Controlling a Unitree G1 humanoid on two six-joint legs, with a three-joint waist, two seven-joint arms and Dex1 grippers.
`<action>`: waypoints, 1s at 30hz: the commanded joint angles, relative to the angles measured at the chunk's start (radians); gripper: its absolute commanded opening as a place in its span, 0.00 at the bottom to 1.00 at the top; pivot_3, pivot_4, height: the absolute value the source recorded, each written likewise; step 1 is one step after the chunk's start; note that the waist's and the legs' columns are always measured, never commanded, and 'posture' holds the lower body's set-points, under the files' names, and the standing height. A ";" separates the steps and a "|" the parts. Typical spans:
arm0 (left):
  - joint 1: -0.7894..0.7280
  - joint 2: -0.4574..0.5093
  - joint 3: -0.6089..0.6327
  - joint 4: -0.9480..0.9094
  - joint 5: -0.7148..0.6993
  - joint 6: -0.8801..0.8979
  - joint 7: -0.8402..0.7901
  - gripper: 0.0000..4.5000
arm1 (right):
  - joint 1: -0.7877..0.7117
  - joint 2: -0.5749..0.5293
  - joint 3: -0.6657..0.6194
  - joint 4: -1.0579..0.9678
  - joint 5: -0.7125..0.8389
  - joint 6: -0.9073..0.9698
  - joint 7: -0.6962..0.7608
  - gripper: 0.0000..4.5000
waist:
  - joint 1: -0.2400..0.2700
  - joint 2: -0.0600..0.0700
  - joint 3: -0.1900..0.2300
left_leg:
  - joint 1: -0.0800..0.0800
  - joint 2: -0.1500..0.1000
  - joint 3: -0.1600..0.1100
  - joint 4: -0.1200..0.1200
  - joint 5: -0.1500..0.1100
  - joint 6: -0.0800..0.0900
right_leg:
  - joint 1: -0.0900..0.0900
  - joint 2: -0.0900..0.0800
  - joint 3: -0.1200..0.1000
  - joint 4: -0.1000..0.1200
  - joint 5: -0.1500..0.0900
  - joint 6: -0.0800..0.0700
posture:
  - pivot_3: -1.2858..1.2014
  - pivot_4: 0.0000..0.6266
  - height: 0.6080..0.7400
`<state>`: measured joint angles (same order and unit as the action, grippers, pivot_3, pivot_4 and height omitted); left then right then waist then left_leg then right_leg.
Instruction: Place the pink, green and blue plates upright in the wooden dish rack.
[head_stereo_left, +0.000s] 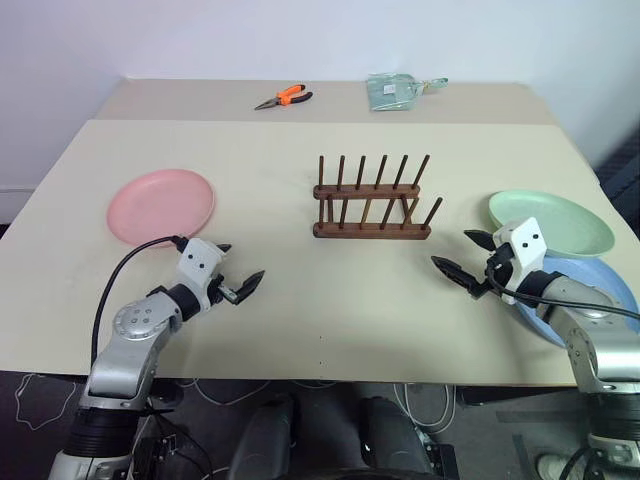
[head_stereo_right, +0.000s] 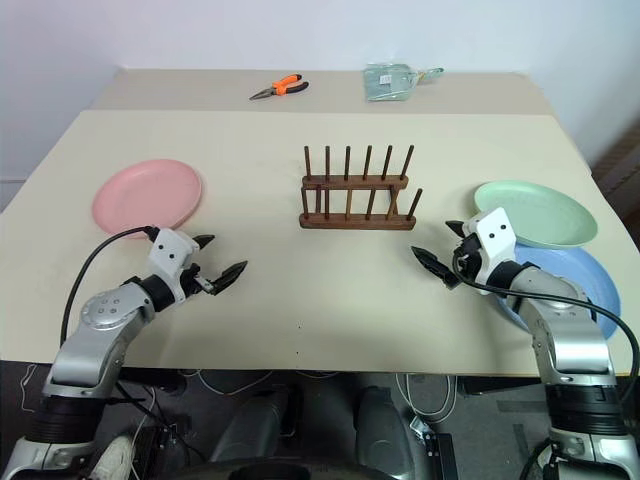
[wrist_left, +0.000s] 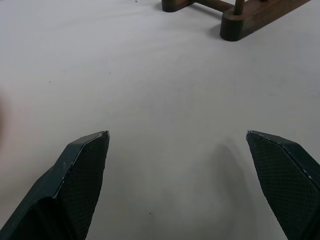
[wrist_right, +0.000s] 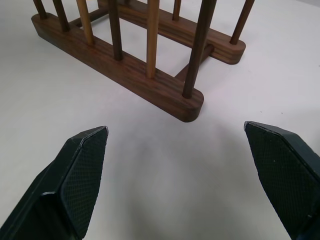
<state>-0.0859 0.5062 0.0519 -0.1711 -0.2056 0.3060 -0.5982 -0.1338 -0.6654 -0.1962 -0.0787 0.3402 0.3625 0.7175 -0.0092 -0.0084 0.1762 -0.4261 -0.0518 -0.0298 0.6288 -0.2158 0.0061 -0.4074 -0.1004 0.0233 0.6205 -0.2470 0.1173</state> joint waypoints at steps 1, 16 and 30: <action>-0.003 -0.005 -0.003 -0.036 0.003 -0.002 0.011 1.00 | -0.027 0.014 0.010 0.012 -0.012 -0.032 -0.002 0.99 | 0.000 0.000 0.000 | 0.000 0.000 0.000 0.000 0.000 0.000 | 0.000 0.000 0.000 0.000 0.000 0.000 | 0.52 0.24 0.98; -0.378 -0.094 -0.176 0.410 0.048 -0.093 -0.167 1.00 | 0.021 0.085 0.078 -0.127 -0.032 0.023 -0.073 0.99 | 0.021 0.000 0.000 | 0.000 -0.001 0.000 0.001 0.000 0.000 | 0.000 0.003 -0.001 0.000 0.002 0.004 | 0.52 0.24 0.98; -0.827 -0.331 -0.261 1.212 0.189 -0.398 -0.340 0.80 | 0.244 0.118 0.029 -0.358 -0.055 0.070 -0.224 1.00 | 0.020 -0.001 0.000 | 0.000 -0.003 0.000 0.003 -0.001 0.003 | 0.003 0.003 -0.003 0.000 0.004 0.009 | 0.52 0.24 0.98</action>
<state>-0.9203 0.1895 -0.1987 0.9986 -0.0331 -0.0776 -0.9103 0.1094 -0.5484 -0.1392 -0.3918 0.2877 0.4372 0.5036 0.0111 -0.0096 0.1757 -0.4259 -0.0550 -0.0298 0.6323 -0.2168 0.0091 -0.4047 -0.0971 0.0205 0.6211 -0.2431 0.1261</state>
